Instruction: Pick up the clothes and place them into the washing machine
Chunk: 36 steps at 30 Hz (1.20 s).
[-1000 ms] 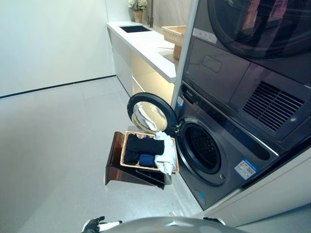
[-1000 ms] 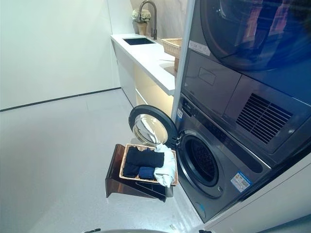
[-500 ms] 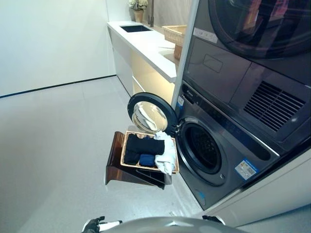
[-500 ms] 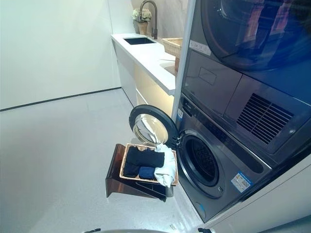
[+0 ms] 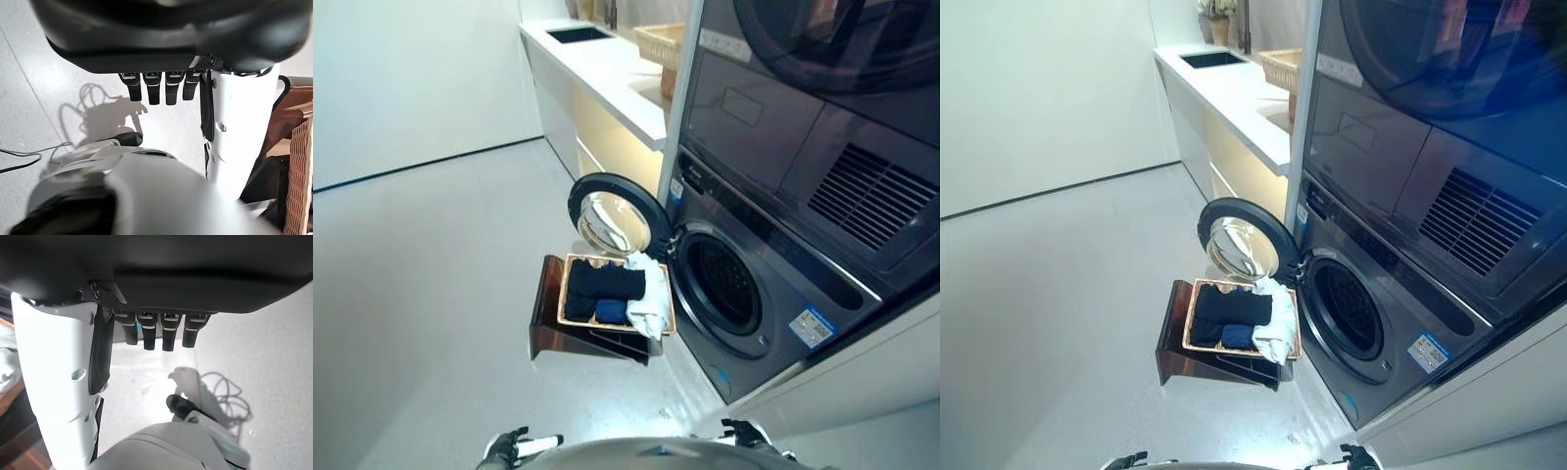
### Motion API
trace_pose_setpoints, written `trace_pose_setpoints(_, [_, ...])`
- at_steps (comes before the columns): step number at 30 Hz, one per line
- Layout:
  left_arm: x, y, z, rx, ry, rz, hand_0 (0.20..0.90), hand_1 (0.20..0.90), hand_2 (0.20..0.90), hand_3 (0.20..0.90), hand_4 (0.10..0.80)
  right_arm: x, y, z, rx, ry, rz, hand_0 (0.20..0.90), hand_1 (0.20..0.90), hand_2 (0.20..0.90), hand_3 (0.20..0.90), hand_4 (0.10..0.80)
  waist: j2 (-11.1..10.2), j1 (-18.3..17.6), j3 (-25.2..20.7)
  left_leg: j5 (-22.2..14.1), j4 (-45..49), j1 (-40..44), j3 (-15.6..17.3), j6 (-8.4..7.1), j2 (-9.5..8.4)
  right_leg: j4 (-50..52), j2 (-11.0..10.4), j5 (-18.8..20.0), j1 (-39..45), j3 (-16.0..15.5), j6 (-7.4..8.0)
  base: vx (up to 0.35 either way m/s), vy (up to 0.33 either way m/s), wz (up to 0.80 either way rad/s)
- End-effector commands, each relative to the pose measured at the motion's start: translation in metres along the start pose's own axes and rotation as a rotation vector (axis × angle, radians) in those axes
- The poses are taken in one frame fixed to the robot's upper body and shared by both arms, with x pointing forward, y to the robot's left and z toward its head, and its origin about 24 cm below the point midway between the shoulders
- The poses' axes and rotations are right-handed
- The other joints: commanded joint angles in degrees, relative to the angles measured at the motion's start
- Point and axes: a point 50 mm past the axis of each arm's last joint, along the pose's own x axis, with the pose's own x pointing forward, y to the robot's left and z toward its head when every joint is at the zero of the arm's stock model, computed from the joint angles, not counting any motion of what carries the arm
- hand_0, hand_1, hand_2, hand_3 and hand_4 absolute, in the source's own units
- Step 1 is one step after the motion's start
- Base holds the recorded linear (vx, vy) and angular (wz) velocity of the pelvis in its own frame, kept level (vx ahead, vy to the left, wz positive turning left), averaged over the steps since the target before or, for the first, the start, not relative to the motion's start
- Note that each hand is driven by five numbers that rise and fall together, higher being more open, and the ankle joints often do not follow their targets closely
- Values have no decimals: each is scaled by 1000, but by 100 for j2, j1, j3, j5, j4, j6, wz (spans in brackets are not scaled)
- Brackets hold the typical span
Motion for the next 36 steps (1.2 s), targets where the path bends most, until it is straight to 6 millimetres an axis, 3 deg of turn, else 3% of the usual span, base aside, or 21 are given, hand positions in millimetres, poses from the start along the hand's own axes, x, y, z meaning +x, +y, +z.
trace_pose_setpoints(1, [3, -23, 45, -36, -134, -41, 900, 900, 900, 900, 800, 3, -23, 13, -74, -30, -61, 900, 900, 900, 900, 800, -116, 108, 363, 347, 1829, -1135, -372, 90, -458, -39, 229, 254, 240, -33, -113, -78, -111, 26])
trace_pose_setpoints(2, [3, -25, 47, -50, -139, -46, 900, 900, 900, 900, 800, 3, -26, 13, -74, -29, -70, 900, 900, 900, 900, 800, -145, 62, 398, 362, 1842, -1423, -409, 118, -482, -41, 192, 233, 210, -107, -112, 49, 12, 50])
trace_pose_setpoints(3, [3, -25, 43, -81, -121, -43, 900, 900, 900, 900, 800, 3, -31, 9, -74, -11, -82, 900, 900, 900, 900, 800, -87, 120, 349, 430, 941, -1634, -400, 159, -491, -96, 213, 180, 228, -101, -77, 79, 52, 52])
trace_pose_setpoints(4, [3, -25, 42, -81, -121, -43, 900, 900, 900, 900, 800, 3, -31, 9, -75, -11, -82, 900, 900, 900, 900, 800, -95, 118, 356, 440, 915, -1609, -397, 161, -503, -97, 201, 173, 241, -101, -74, 170, 103, 52])
trace_pose_setpoints(5, [3, -25, 39, -90, -109, -41, 900, 900, 900, 900, 800, 3, -32, 4, -73, 6, -88, 900, 900, 900, 900, 800, -38, 146, 334, 842, 422, -1640, -424, 85, -381, -118, 283, 127, 294, -81, -89, 126, 82, 35])
trace_pose_setpoints(8, [2, -25, 32, -121, -90, -28, 900, 900, 900, 900, 800, 2, -37, -1, -36, 17, -113, 900, 900, 900, 900, 800, -3, 220, 353, 1089, -736, -1817, -360, 15, -155, -123, 370, -80, 384, -56, -62, 172, 132, 26])
trace_pose_setpoints(11, [2, -23, 30, -143, -79, -15, 900, 900, 900, 900, 800, 1, -35, -4, -9, 26, -114, 900, 900, 900, 900, 800, 65, 198, 287, 1288, -1090, -1595, -130, -26, -2, -92, 378, -320, 577, -61, -26, 191, 170, -18])
trace_pose_setpoints(14, [3, -15, 32, -137, -82, 6, 900, 900, 900, 900, 800, 2, -32, -2, 2, 33, -107, 900, 900, 900, 900, 800, 11, 207, 180, 1310, -1040, -1411, -28, 25, -67, 9, 202, -544, 715, -4, 8, 217, 192, -35])
trace_pose_setpoints(17, [4, -12, 37, -139, -93, 10, 900, 900, 900, 900, 800, 3, -26, 10, -36, -1, -84, 900, 900, 900, 900, 800, -46, 266, 130, 1325, -1179, -1323, 110, 82, -116, -44, 92, -493, 685, 4, 58, 156, 136, -57])
trace_pose_setpoints(18, [4, -12, 38, -138, -91, 18, 900, 900, 900, 900, 800, 4, -25, 23, -22, -46, -85, 900, 900, 900, 900, 800, -83, 268, 118, 1338, -1230, -1299, 213, 87, -125, -166, 62, -418, 697, -3, 83, 91, 41, -38])
trace_pose_setpoints(23, [3, -16, 38, -119, -95, 10, 900, 900, 900, 900, 800, 5, -19, 44, -23, -129, -74, 900, 900, 900, 900, 800, -200, 286, 83, 1251, -1238, -1265, 298, 121, -147, -376, 10, -330, 775, 22, 163, 109, 28, -6])
trace_pose_setpoints(27, [3, -16, 37, -108, -97, 12, 900, 900, 900, 900, 800, 5, -16, 53, -36, -160, -63, 900, 900, 900, 900, 800, -328, 338, 20, 1107, -1092, -1249, 382, 157, -192, -501, -88, -234, 929, 22, 258, 150, 30, -12])
trace_pose_setpoints(32, [4, -14, 41, -82, -108, 17, 900, 900, 900, 900, 800, 5, -17, 53, -25, -156, -63, 900, 900, 900, 900, 800, -501, 381, -75, 673, -439, -1475, 428, 245, -339, -416, -312, 53, 1041, -36, 430, 134, 62, -3])
trace_pose_setpoints(33, [4, -14, 44, -56, -118, 12, 900, 900, 900, 900, 800, 5, -20, 49, -18, -141, -72, 900, 900, 900, 900, 800, -511, 366, -104, 503, -386, -1427, 436, 335, -481, -65, -444, 338, 996, -59, 553, 157, 132, 0])
trace_pose_setpoints(34, [4, -14, 44, -56, -118, 12, 900, 900, 900, 900, 800, 5, -20, 49, -18, -141, -72, 900, 900, 900, 900, 800, -505, 372, -118, 510, -389, -1442, 439, 332, -469, -66, -433, 348, 975, -51, 549, 158, 162, 8])
trace_pose_setpoints(36, [4, -13, 47, -31, -125, 6, 900, 900, 900, 900, 800, 5, -25, 49, -30, -140, -79, 900, 900, 900, 900, 800, -400, 300, -109, 455, -614, -1155, 423, 460, -572, 992, -417, 1068, 510, 75, 641, 135, 149, 11])
